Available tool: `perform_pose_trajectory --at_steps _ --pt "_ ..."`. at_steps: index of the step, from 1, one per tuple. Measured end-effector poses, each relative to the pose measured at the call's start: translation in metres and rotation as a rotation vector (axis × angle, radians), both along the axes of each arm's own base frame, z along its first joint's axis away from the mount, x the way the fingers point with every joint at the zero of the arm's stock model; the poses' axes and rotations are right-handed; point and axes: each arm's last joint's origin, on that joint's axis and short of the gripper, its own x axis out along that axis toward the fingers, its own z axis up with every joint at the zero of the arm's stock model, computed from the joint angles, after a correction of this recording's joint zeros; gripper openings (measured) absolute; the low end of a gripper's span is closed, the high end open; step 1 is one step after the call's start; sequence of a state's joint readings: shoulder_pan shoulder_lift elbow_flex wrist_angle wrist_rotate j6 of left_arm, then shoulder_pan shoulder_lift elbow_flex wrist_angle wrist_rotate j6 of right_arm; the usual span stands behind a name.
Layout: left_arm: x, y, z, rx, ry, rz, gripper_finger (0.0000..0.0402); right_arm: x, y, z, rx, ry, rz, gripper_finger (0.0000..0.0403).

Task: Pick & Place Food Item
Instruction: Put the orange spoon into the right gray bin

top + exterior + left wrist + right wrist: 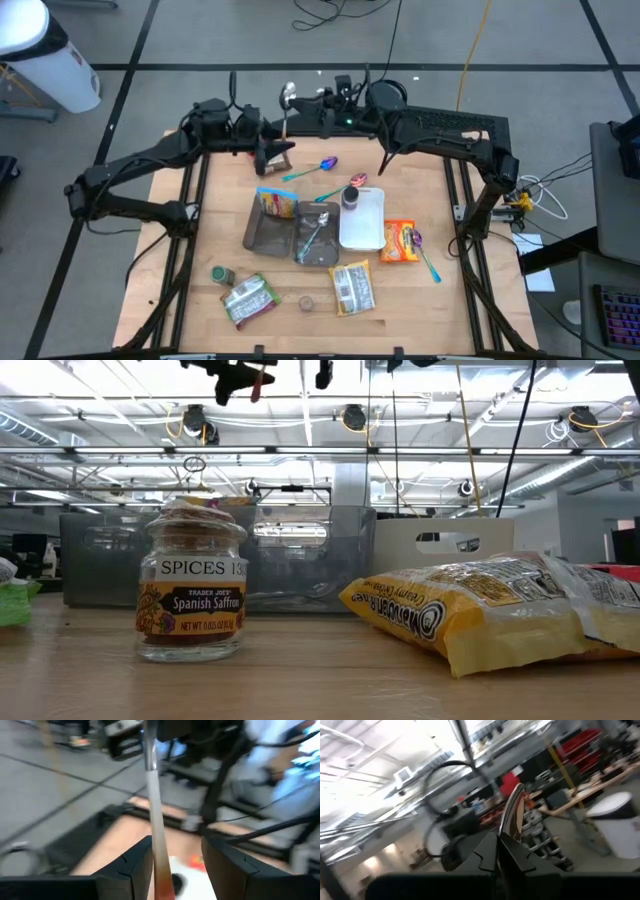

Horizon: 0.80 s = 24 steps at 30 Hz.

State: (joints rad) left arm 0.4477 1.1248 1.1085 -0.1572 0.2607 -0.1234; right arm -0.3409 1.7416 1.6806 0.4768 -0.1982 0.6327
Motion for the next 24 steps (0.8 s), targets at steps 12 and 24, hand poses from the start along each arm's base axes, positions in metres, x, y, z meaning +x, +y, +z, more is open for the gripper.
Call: perform_pose_trajectory --at_steps 12,24 --pt "0.015 -0.025 0.006 0.21 0.139 0.339 0.0172 0.004 0.013 0.003 0.02 -0.04 -0.189 0.0001" --pt "0.036 -0.052 0.001 0.541 0.288 0.605 0.0173 0.005 0.015 0.0 0.022 -0.007 -0.251 0.0001"
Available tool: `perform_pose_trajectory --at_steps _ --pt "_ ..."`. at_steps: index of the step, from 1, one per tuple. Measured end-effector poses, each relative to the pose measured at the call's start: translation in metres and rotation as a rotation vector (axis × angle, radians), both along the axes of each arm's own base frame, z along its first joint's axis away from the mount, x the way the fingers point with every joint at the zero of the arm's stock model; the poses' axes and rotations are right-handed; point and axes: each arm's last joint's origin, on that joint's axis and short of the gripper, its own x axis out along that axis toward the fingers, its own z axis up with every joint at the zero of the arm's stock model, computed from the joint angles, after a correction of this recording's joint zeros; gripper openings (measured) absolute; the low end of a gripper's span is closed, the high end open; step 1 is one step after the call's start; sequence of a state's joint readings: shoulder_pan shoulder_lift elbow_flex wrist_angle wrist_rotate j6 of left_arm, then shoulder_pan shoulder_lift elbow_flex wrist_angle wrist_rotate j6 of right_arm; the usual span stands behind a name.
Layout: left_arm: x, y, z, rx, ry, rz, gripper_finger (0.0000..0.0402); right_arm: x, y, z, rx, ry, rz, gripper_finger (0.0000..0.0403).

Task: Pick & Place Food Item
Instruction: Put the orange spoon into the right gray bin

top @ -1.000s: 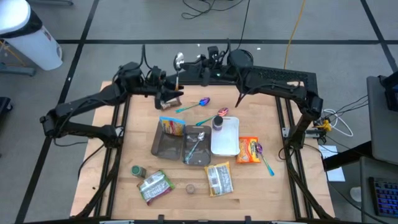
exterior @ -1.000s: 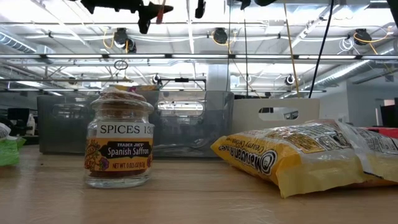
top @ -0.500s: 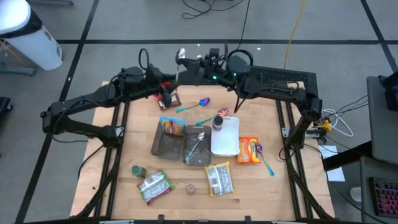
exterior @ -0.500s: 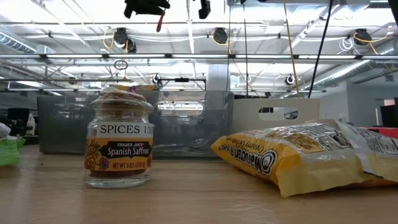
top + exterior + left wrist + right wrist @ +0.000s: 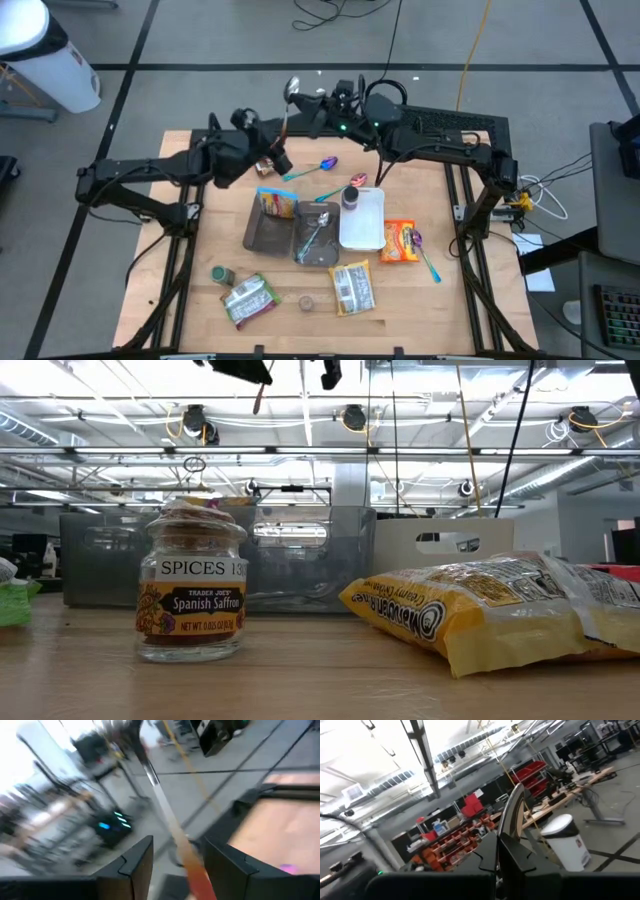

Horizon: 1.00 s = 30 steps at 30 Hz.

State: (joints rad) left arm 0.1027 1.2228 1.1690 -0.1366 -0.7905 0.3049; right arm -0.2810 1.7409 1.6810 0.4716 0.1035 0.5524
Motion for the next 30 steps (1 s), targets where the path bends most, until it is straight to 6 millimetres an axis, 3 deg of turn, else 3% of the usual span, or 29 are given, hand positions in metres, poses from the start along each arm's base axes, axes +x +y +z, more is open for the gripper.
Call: perform_pose_trajectory --at_steps 5,10,19,30 --pt "0.0 -0.015 0.009 0.189 0.129 0.029 0.0172 -0.002 -0.007 -0.001 0.013 0.001 -0.011 0.0" --pt "0.004 -0.022 0.006 0.27 0.245 0.002 0.0173 -0.005 -0.013 0.003 0.038 -0.049 0.012 0.0" --pt "0.017 -0.019 -0.004 0.318 0.333 0.023 0.0172 -0.007 -0.013 0.006 0.026 -0.088 0.009 0.0" --pt "0.029 -0.008 -0.009 0.389 0.456 0.214 0.0172 -0.008 -0.01 0.011 0.07 -0.169 0.038 0.0"
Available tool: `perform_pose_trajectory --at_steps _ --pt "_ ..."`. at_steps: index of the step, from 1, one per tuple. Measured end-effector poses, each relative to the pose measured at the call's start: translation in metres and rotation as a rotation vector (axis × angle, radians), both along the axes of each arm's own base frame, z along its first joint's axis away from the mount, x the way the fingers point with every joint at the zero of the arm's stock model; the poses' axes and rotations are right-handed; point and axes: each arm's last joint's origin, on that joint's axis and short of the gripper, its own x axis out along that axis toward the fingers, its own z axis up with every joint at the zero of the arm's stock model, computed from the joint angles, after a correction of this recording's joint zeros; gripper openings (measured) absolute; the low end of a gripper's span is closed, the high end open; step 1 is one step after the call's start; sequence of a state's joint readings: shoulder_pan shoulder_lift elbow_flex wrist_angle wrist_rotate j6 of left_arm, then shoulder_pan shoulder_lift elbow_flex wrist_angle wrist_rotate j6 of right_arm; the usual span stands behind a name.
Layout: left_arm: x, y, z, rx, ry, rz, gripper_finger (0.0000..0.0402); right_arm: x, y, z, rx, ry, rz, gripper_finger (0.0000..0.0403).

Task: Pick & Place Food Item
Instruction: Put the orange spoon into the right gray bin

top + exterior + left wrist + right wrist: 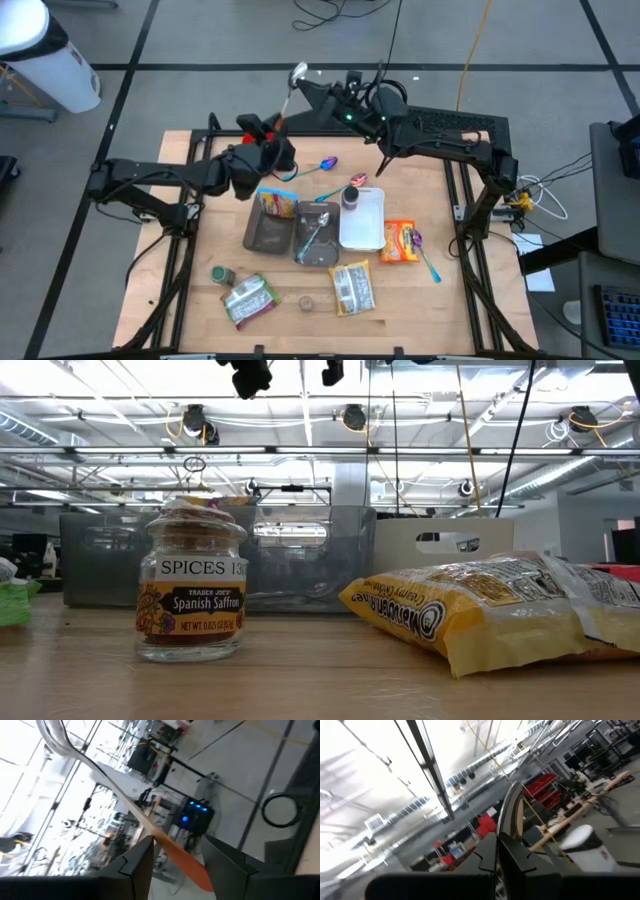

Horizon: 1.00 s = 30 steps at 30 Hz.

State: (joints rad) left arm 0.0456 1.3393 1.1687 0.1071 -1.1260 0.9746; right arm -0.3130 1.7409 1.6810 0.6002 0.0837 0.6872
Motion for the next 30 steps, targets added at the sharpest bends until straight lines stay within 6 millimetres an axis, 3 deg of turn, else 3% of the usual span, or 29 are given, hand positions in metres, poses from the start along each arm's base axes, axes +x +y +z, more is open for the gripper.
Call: perform_pose_trajectory --at_steps 10,27,30 --pt "-0.002 0.006 0.012 0.075 0.012 0.036 0.0172 -0.003 0.0 0.006 0.09 -0.113 0.037 0.0" --pt "-0.005 0.016 0.017 0.112 0.065 0.114 0.0172 -0.002 0.004 0.007 0.102 -0.129 0.062 0.0" --pt "-0.005 0.016 0.018 0.112 0.048 0.125 0.0155 -0.002 0.004 0.007 0.1 -0.128 0.059 0.0"
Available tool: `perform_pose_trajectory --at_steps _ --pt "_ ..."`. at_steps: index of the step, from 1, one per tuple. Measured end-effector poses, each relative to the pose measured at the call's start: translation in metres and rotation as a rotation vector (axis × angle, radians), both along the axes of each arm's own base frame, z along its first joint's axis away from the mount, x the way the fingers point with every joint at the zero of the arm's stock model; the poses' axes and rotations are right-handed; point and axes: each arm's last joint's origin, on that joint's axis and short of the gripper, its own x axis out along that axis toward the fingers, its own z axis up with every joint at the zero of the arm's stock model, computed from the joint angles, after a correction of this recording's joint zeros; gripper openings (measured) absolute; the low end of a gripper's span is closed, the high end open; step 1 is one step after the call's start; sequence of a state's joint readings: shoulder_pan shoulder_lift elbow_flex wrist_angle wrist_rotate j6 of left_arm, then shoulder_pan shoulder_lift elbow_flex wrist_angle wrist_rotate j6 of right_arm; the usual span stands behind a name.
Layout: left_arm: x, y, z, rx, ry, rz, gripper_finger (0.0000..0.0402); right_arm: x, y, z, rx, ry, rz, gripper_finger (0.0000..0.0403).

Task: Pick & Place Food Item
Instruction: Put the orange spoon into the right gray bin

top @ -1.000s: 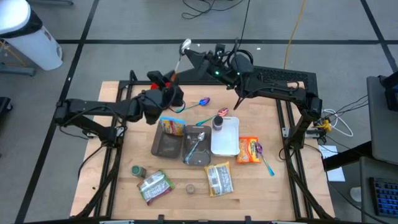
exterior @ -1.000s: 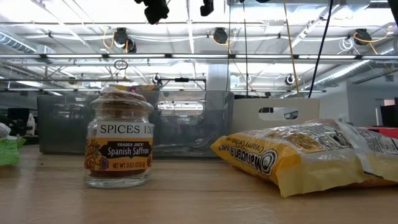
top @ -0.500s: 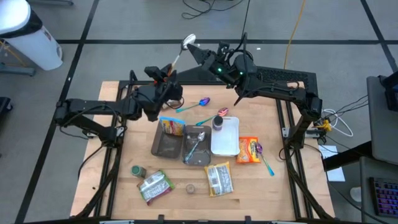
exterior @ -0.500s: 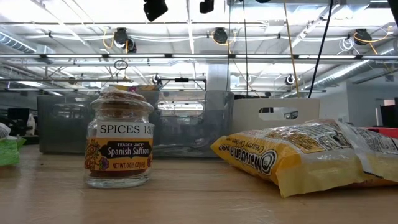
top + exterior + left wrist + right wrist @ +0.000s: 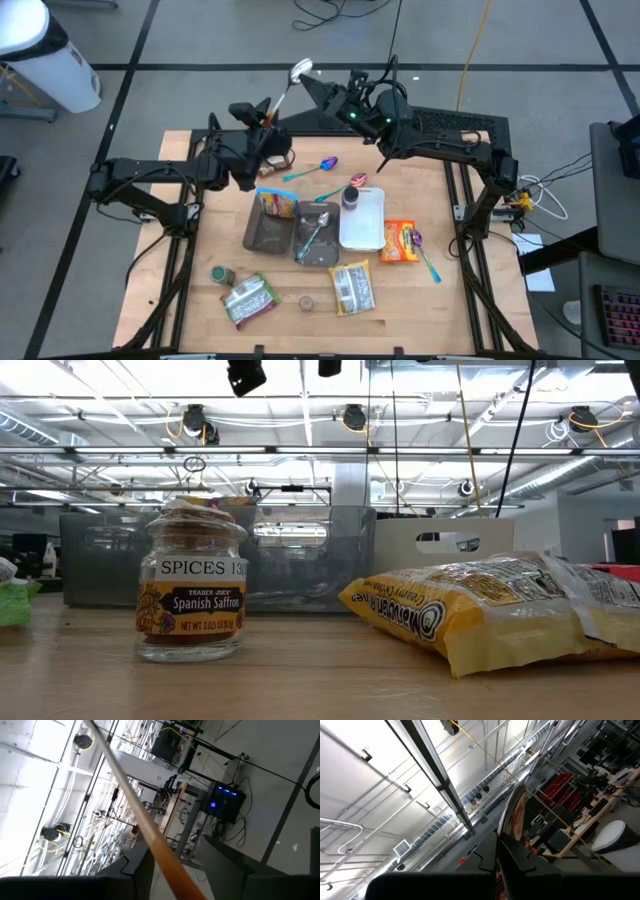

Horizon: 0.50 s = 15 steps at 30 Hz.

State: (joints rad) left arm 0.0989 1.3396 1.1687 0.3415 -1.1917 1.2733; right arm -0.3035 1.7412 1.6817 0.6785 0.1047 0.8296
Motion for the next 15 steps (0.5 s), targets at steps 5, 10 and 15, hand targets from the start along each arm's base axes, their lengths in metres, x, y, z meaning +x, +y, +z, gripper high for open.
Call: perform_pose_trajectory --at_steps 5,10,15 --pt "-0.0005 0.0003 0.001 0.002 -0.007 0.011 0.0088 -0.0002 -0.0006 0.0001 -0.001 0.0 -0.007 0.0" --pt "-0.0025 0.0007 0.0037 -0.002 -0.045 0.035 0.0018 -0.0006 -0.0015 0.0 0.003 0.001 -0.02 0.0" --pt "-0.0031 0.0005 0.0048 -0.001 -0.044 0.047 0.001 -0.0005 -0.0016 -0.0001 0.003 0.002 -0.019 0.0"
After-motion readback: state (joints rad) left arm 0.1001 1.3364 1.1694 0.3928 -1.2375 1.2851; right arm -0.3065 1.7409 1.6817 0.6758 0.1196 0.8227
